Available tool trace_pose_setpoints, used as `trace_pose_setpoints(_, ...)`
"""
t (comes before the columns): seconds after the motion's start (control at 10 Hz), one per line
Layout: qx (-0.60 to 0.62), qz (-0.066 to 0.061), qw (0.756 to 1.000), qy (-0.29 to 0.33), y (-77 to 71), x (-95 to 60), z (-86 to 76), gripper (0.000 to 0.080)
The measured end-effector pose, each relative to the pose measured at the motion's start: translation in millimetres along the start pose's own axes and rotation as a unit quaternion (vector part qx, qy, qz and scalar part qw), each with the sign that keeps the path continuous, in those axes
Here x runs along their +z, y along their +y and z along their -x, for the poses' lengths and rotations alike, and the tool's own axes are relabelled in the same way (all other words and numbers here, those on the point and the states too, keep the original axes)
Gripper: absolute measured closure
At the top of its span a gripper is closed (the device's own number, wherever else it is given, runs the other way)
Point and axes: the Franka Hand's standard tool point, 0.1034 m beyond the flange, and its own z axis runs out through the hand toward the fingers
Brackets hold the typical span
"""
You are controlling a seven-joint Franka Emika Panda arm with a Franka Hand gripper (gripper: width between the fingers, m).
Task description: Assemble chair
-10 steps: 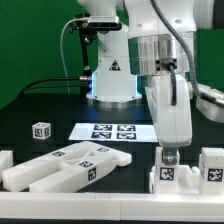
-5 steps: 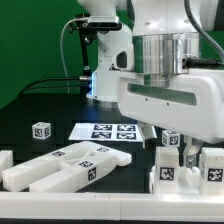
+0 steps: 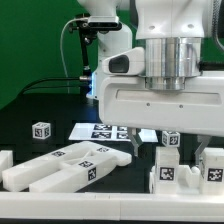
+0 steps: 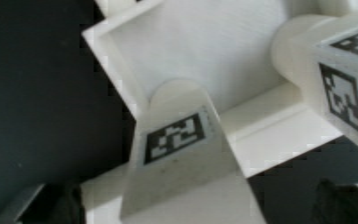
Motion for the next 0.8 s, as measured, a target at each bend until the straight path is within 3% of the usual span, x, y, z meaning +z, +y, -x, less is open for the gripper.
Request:
trace_pose_setpoints(0.2, 0.02, 0.0, 1.0, 0.0, 0.4, 0.2, -0.6, 0.0422)
trace_pose_setpoints(0.3, 0.054, 0.0, 0.999, 0.0, 0.4, 0.3, -0.5, 0.0422)
trace_pose_setpoints(0.4, 0.098, 0.0, 0.995, 0.0, 1.2, 0.2, -0.9, 0.0516)
trace_pose_setpoints(0.6, 0.183, 0.007, 0.983, -0.009, 3.0, 0.0, -3.6, 0.0515)
trace_pose_setpoints(0.7, 0.277, 0.004, 0.961, -0.012, 3.2, 0.0, -3.7, 0.0515)
trace_pose_setpoints(0.8, 0.398, 0.001, 0.917, -0.016, 3.8, 0.3, -3.0, 0.0515)
